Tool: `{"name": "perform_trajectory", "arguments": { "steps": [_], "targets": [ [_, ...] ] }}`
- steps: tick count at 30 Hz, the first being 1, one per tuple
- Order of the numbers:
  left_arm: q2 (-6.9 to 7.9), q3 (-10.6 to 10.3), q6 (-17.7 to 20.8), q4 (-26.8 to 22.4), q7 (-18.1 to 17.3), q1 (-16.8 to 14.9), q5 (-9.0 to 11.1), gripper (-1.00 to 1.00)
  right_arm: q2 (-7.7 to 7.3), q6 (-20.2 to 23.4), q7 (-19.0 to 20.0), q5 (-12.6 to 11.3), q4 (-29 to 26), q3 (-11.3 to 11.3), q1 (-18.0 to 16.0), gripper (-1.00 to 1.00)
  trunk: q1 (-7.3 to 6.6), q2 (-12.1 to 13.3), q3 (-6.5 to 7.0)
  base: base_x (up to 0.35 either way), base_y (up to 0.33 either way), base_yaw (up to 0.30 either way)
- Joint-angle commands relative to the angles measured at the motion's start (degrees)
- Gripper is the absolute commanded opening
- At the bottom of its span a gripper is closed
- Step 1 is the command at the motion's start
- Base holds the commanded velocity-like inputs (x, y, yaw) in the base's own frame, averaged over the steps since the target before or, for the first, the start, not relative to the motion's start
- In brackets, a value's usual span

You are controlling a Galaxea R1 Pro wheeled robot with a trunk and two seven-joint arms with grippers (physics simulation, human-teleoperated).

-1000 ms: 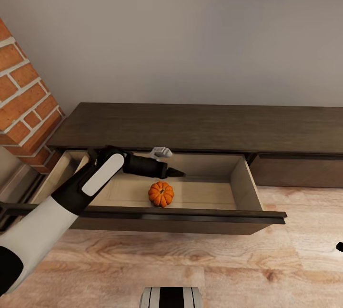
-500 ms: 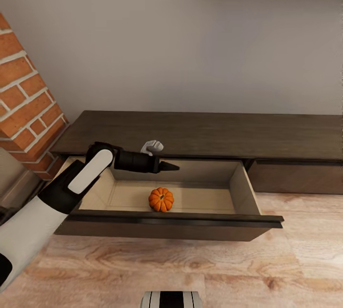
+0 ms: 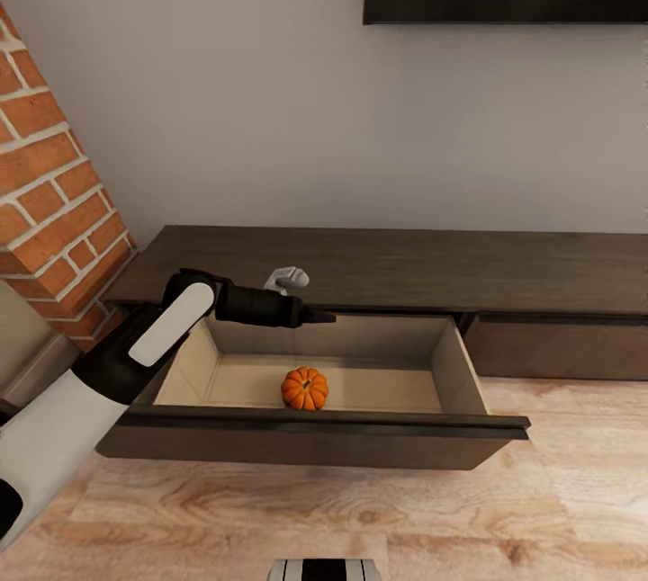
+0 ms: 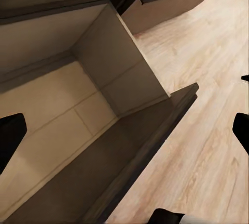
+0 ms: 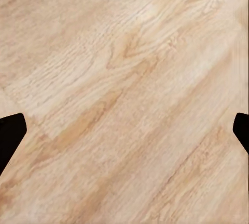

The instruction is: Place each of the two pumpkins and all three candles from the living room inside a cabinet in the living room (use any cabinet), then make sure every cabinet is closed, and position the cauldron so it is next to a table in the living room.

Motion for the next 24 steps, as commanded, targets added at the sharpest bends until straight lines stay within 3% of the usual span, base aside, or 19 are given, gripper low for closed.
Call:
{"name": "perform_trajectory", "arguments": {
  "steps": [1,2,3,4,10,18,21,24],
  "targets": [
    [0.04,-0.1,0.0,0.0,-0.6,-0.1,-0.6,1.0,-0.01,0.2,-0.5,-0.8,0.0,-0.1,0.0,1.0,-0.03,0.0,0.18,0.0,0.0,0.0],
    [0.14,-0.4,0.0,0.0,0.8,-0.1,-0.7,1.0,-0.01,0.2,-0.5,1.1,0.1,-0.1,0.0,1.0,-0.06,0.0,0.4,0.0,0.0,0.0],
    [0.15,-0.5,0.0,0.0,1.9,-0.1,-0.6,1.0,-0.01,0.1,-0.5,1.7,0.1,-0.1,0.0,1.0,-0.09,0.0,0.62,0.0,0.0,0.0],
    [0.24,-1.8,0.0,0.0,3.8,-0.1,-0.9,1.0,-0.01,0.1,-0.2,2.2,0.1,-0.4,0.0,1.0,-0.11,0.0,0.85,0.0,0.0,0.0],
    [0.41,-3.2,-0.1,0.0,8.8,-0.1,-0.7,1.0,-0.09,0.1,0.1,2.2,0.1,-1.3,0.0,1.0,-0.27,0.1,2.18,0.0,0.0,0.0],
    [2.19,-5.5,-0.4,-0.1,11.3,-0.1,-0.7,1.0,-0.19,-0.1,0.4,3.7,3.3,-1.4,0.0,1.0,-0.47,0.2,3.95,0.0,0.0,0.0],
    [2.92,-7.7,-1.2,-0.1,16.8,0.0,-0.4,1.0,-0.93,-1.9,2.7,5.1,8.0,-1.3,0.0,1.0,-0.55,0.3,4.61,0.0,0.0,0.0],
    [3.24,-10.7,-4.5,0.0,25.0,-0.1,1.5,1.0,-2.4,-5.8,7.9,8.8,15.9,-1.1,0.0,1.0,-0.63,0.3,5.28,0.0,0.0,0.0]
  ]
}}
